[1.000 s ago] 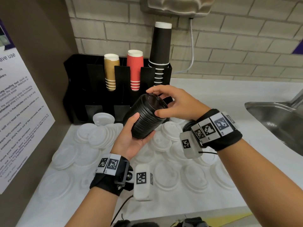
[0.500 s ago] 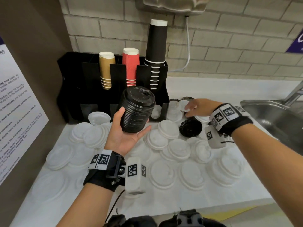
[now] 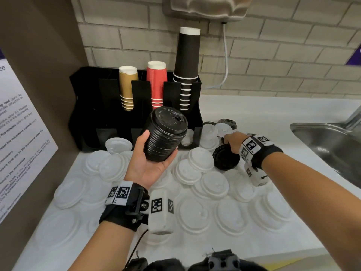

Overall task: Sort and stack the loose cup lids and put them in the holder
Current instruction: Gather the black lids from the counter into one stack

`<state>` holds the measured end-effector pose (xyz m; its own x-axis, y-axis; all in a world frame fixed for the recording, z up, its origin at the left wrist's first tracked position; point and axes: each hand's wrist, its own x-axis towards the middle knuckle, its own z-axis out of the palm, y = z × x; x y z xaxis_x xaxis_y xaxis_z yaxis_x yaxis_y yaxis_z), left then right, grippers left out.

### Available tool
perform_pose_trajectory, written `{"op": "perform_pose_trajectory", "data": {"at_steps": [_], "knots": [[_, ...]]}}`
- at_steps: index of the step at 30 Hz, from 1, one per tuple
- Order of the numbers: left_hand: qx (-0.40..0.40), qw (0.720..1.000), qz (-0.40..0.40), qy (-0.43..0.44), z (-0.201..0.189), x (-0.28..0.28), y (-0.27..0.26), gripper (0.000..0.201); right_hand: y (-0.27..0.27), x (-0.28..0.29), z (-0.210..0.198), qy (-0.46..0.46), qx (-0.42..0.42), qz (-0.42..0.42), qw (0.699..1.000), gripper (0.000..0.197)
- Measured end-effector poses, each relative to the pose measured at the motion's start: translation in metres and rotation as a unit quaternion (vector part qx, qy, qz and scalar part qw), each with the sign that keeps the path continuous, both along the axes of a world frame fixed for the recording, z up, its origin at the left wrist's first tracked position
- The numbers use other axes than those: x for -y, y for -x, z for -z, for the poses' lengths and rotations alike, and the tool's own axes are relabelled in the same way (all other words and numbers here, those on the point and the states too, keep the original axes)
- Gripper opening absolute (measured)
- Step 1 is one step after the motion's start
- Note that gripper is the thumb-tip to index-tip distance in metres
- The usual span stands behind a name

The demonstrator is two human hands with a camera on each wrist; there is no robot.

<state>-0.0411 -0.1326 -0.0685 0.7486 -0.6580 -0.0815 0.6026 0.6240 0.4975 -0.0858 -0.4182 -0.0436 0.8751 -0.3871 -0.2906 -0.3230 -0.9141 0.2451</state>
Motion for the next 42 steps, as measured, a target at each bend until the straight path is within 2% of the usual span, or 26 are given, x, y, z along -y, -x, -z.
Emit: {"op": "perform_pose_trajectory", "data": {"at_steps": [3,6,9,11,15,17,20,24,27,33,42], "knots": [[-0.012,1.0,0.001,-0.017,-0.002,0.002,0.0,0.047,-0.004,-0.013,-0.034,-0.021,0.049,0.025,0.998,0.028],[-0.014,1.0,0.001,-0.026,-0.003,0.008,0.002,0.055,0.003,-0.033,-0.072,-0.032,0.19,0.018,0.981,0.024],[-0.017,1.0,0.005,-0.022,-0.003,0.013,0.005,0.053,0.013,-0.068,-0.095,-0.082,0.377,-0.021,0.922,0.018],[-0.016,1.0,0.009,-0.016,-0.002,0.016,0.006,0.049,0.019,-0.094,-0.1,-0.155,0.448,-0.066,0.878,0.02],[0.0,1.0,0.008,-0.019,0.0,0.017,0.006,0.051,0.033,-0.125,-0.09,-0.365,0.444,-0.105,0.811,0.027],[0.004,1.0,0.005,-0.02,0.001,0.017,0.007,0.048,0.037,-0.132,-0.08,-0.432,0.419,-0.112,0.791,0.033],[0.003,1.0,0.003,-0.013,0.002,0.018,0.008,0.042,0.039,-0.136,-0.066,-0.48,0.417,-0.12,0.762,0.031],[-0.009,1.0,0.004,-0.01,0.004,0.017,0.011,0.045,0.043,-0.135,-0.056,-0.52,0.435,-0.11,0.727,0.026],[-0.001,0.999,0.001,-0.041,0.004,0.019,0.013,0.059,0.045,-0.135,-0.052,-0.529,0.468,-0.087,0.703,0.025],[0.005,0.998,0.008,-0.065,0.006,0.023,0.018,0.075,0.046,-0.131,-0.053,-0.457,0.496,-0.091,0.732,0.031],[-0.009,0.998,0.019,-0.054,0.008,0.025,0.02,0.075,0.047,-0.129,-0.054,-0.439,0.475,-0.098,0.756,0.036]]}}
